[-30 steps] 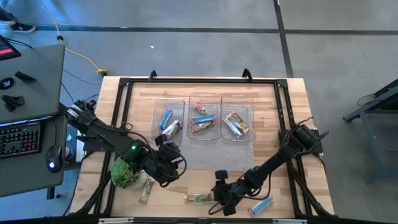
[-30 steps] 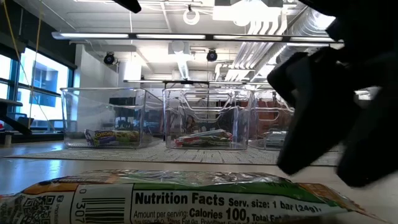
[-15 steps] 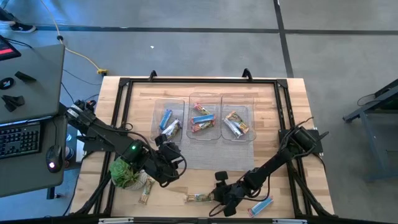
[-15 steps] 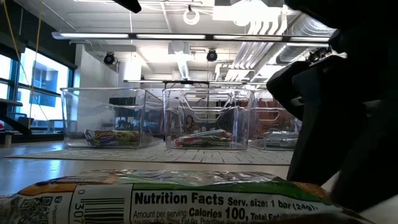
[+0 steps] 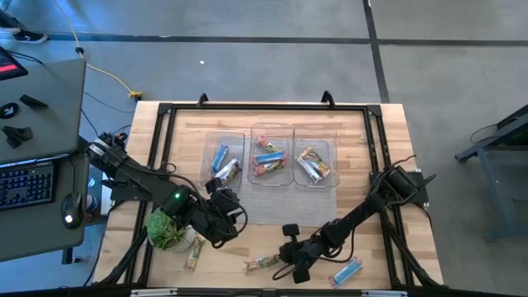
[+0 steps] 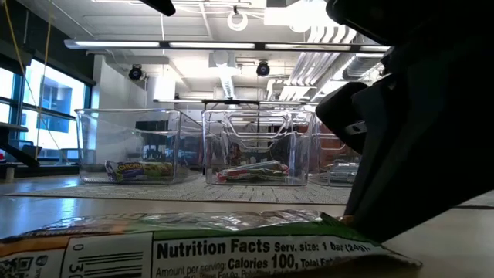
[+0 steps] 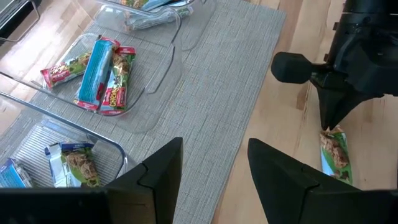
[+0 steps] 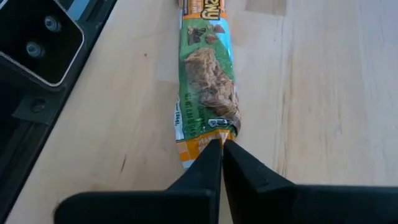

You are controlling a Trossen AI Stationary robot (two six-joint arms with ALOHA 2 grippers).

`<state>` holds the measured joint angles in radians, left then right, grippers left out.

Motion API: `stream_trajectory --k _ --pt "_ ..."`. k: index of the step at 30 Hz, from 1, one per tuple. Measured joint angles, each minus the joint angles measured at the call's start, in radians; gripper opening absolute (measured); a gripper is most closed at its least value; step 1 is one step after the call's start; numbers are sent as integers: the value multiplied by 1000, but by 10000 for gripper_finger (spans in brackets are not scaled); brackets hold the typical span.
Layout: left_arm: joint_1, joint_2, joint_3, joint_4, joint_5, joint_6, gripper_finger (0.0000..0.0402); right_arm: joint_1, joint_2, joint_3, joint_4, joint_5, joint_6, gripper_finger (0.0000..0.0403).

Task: Pick and place Granola Bars by type
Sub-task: Put the orange granola bar into the middle transparent bin

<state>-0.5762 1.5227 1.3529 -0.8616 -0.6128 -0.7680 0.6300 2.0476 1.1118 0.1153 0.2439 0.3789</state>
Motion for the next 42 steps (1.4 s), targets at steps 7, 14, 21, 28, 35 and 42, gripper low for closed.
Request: stream_trajectory --k 7,14,21,28,35,42 --pt "0 0 0 -1 0 3 176 -3 -83 -2 -75 37 -30 1" --pt "0 0 0 -2 -5 4 176 -3 -213 -2 -252 120 -23 0" --pt "0 0 0 -6 -7 4 176 -2 -281 -2 -350 184 -21 0" --pt "0 0 0 -6 -8 4 176 1 -344 -2 -408 317 -32 0" --pt "0 0 0 -8 -8 4 176 1 -435 -2 -463 396 -48 0" --pt "0 0 0 -8 -8 4 176 1 -426 0 -417 195 -31 0"
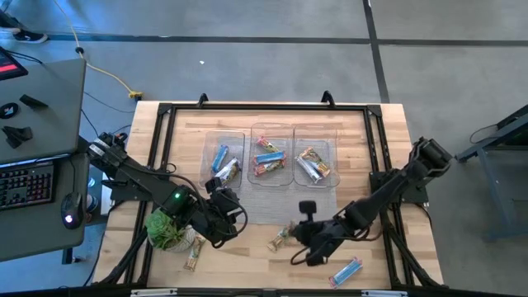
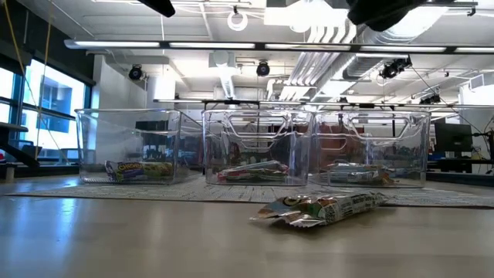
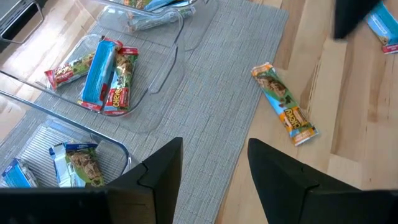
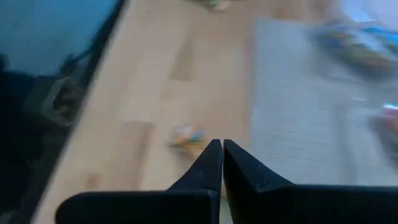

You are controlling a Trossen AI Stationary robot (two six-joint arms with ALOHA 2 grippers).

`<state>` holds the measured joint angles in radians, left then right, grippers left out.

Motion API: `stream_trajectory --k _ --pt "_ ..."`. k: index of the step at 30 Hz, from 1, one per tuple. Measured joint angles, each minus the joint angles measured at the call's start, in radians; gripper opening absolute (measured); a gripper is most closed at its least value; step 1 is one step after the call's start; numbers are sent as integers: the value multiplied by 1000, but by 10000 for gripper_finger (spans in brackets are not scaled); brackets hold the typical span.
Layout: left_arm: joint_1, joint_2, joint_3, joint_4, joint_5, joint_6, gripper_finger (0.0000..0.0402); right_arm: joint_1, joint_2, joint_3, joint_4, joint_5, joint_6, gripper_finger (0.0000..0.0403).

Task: Pick and place Granola Bars by type
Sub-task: Put the orange granola bar into the middle transparent bin

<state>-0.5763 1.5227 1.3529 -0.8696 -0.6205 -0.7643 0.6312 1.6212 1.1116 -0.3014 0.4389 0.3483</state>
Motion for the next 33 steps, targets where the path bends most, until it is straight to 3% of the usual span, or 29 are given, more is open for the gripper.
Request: stream_trajectory --k 5,13,17,33 --pt "0 0 0 0 0 0 176 -6 79 0 90 -78 -84 21" --pt "0 0 0 6 1 -3 176 -86 231 0 207 -220 -204 124" --pt "0 0 0 6 3 -8 176 -104 285 0 237 -334 -245 156" --pt "0 0 0 5 4 -8 176 -179 336 0 253 -335 -372 168"
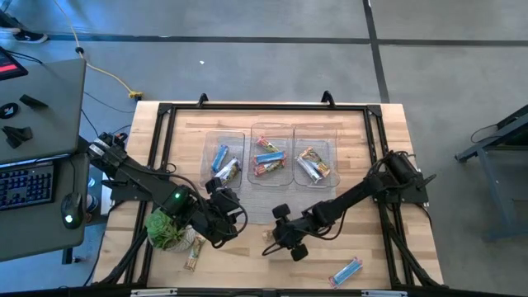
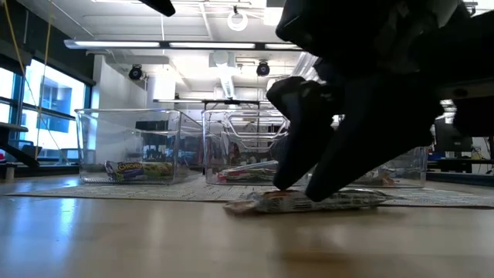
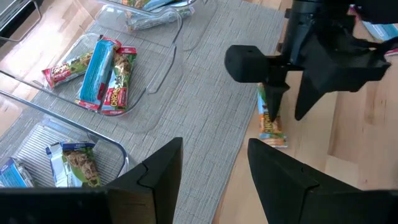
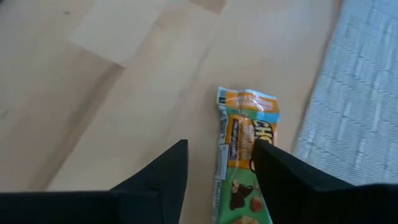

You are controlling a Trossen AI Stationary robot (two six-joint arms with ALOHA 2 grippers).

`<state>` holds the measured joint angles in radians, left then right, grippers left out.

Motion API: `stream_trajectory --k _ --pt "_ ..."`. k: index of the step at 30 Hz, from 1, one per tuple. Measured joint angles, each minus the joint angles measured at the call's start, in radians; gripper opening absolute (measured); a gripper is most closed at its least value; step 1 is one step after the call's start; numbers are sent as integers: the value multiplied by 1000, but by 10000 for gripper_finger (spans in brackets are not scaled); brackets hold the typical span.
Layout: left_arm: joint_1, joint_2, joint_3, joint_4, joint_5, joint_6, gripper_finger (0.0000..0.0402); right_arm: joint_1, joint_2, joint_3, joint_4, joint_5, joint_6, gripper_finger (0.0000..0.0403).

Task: Pick and place Granola Bars by type
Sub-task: Put the orange granola bar into the middle transparent bin

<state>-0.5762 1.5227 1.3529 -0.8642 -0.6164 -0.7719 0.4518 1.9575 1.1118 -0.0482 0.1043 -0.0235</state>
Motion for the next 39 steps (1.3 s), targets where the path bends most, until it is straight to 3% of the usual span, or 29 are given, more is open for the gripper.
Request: stream_trajectory --k 8,12,15,19,29,39 --pt "0 0 0 -2 5 0 176 -16 0 -1 34 10 -14 168" --pt "0 0 0 -2 5 0 176 -15 0 -1 54 89 -38 168" --pt "0 0 0 -2 4 3 176 -25 0 -1 43 133 41 168" --pt "0 0 0 -2 4 7 176 -40 0 -1 -6 122 168 167" --pt "0 0 0 -2 5 8 176 -26 -10 -2 7 127 136 167" --pt "0 0 0 -1 5 8 176 -26 -25 -2 25 51 167 167"
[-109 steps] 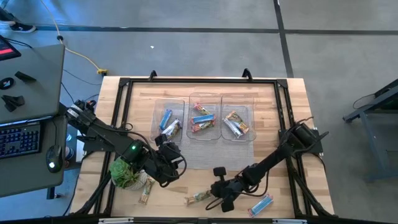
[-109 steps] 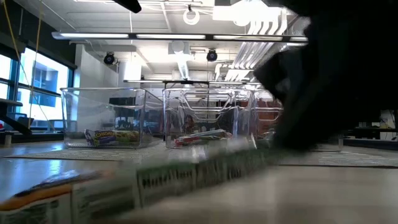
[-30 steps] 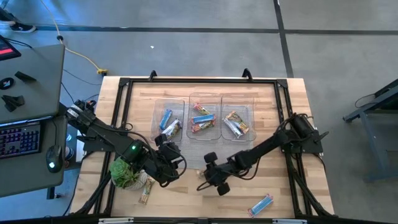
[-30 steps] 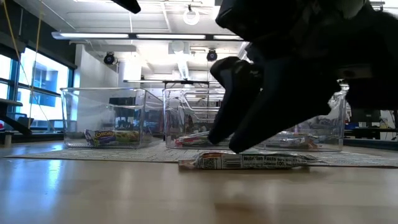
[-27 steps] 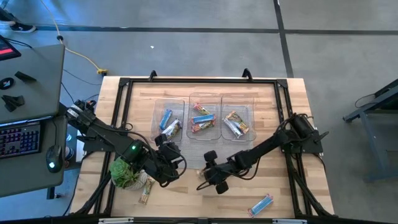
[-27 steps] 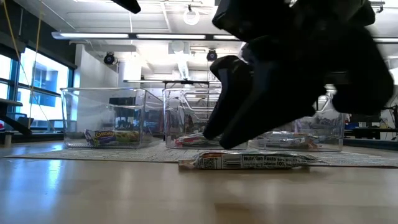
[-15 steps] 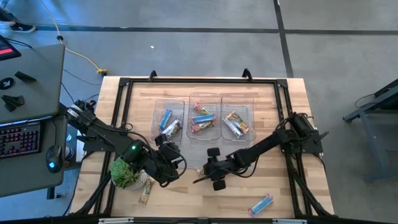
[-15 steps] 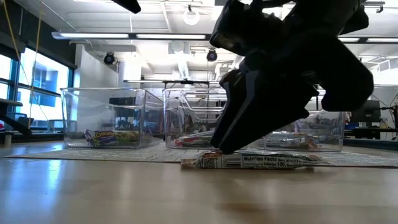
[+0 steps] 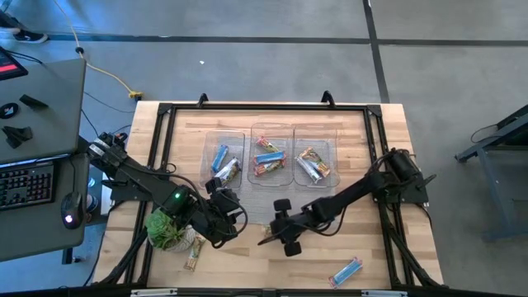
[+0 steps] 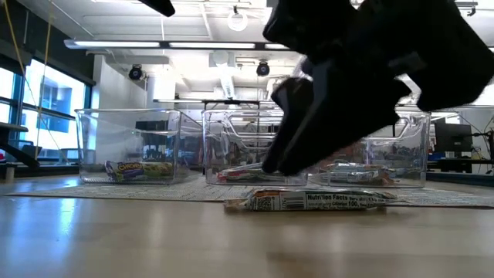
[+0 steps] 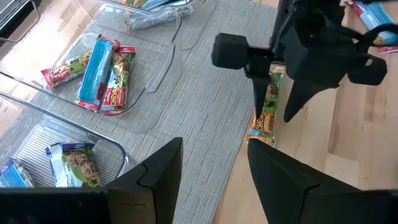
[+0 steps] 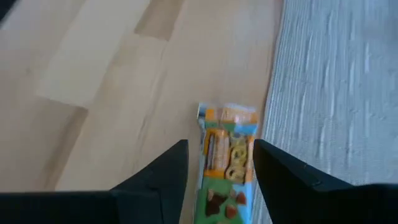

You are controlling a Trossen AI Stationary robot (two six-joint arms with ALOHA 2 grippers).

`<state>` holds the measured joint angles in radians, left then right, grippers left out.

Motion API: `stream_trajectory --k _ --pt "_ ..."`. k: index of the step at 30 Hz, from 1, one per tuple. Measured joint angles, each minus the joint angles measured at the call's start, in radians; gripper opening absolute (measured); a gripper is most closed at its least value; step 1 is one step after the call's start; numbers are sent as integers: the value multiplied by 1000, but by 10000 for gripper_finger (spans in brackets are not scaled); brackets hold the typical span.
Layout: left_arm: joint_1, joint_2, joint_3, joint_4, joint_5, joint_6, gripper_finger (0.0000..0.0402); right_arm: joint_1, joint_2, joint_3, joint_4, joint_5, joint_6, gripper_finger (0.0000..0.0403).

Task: Pick and place Granola Bars by type
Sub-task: Put the orange granola bar into the middle transparent bin

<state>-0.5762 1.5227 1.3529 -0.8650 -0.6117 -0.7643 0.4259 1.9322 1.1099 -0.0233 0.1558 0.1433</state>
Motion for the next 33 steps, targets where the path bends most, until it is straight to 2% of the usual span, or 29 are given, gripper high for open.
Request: stream_trajectory --k 6,11,20,23,28,33 --pt "0 0 0 1 0 0 176 2 35 0 -1 8 38 168" --pt "0 0 0 1 0 0 176 2 77 3 3 85 33 170" --pt "0 0 0 0 0 0 176 -1 82 3 4 47 13 167" --pt "0 0 0 0 -1 0 176 -1 83 3 4 44 31 151" --pt "0 0 0 0 -2 0 176 -1 83 3 3 27 33 91" --pt "0 0 0 1 -5 0 176 -2 51 -1 -6 -11 36 66"
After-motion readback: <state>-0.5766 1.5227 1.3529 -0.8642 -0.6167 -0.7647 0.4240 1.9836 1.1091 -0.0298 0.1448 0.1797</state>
